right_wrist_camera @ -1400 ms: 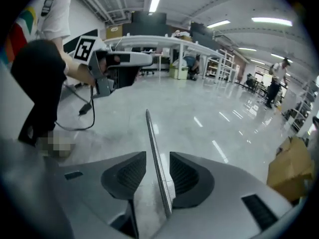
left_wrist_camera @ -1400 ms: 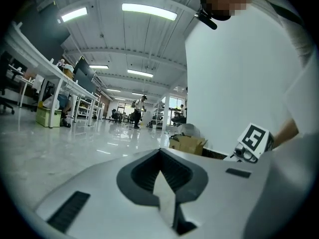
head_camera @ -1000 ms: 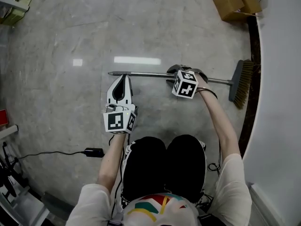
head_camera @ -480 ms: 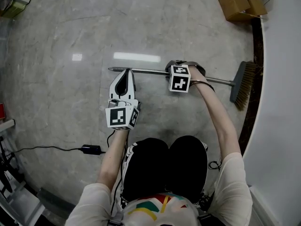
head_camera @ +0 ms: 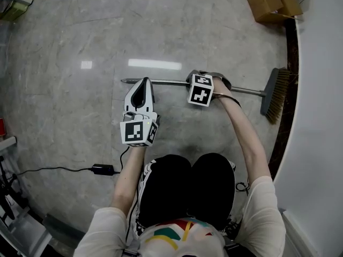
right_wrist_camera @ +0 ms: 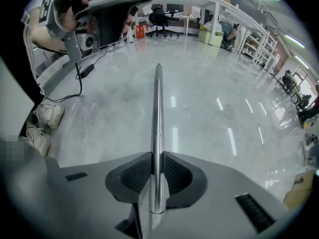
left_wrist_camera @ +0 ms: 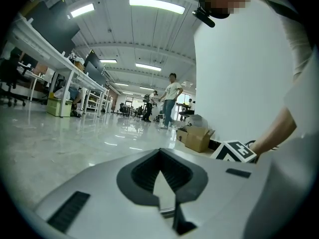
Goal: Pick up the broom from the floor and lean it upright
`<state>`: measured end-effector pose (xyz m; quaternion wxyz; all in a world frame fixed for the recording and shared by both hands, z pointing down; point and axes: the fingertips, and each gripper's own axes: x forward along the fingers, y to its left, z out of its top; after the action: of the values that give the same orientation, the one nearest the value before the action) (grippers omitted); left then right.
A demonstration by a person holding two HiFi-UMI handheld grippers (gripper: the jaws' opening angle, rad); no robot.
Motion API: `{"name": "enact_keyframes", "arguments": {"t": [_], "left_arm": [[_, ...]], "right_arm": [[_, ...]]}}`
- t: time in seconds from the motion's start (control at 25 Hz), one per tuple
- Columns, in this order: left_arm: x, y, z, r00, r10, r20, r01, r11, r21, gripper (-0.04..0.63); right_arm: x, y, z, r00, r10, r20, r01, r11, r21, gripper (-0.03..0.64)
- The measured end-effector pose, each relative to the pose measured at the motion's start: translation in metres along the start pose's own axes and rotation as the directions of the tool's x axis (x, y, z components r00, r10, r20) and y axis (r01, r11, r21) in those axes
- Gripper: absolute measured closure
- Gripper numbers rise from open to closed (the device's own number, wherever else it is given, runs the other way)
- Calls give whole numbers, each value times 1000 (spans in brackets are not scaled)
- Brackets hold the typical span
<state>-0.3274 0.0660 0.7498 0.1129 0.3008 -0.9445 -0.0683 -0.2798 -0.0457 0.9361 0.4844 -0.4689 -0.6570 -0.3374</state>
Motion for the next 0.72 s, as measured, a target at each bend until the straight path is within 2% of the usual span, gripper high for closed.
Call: {"name": "enact_keyframes", "arguments": {"t": [0.2,0.32,0.56,0.72], "left_arm": [[-2,2,31,999,-3,34,3,1000,3,551],[0,-3,64,998,-14,68,13,1000,7,551],[10,-32,148,983,-78,165,75,997,26,551],[20,-65,207,958,-152,242,145,988,49,551]], "right_arm": [[-44,-11,13,991,-112,72,107,992,72,534],[-95,-32,26,970,-210,126,190,970,150,534],[-225,-78,38,881,-429,199,349,873,340,534],[-308,-92,40,803,-551,227,406,785,467,534]]}}
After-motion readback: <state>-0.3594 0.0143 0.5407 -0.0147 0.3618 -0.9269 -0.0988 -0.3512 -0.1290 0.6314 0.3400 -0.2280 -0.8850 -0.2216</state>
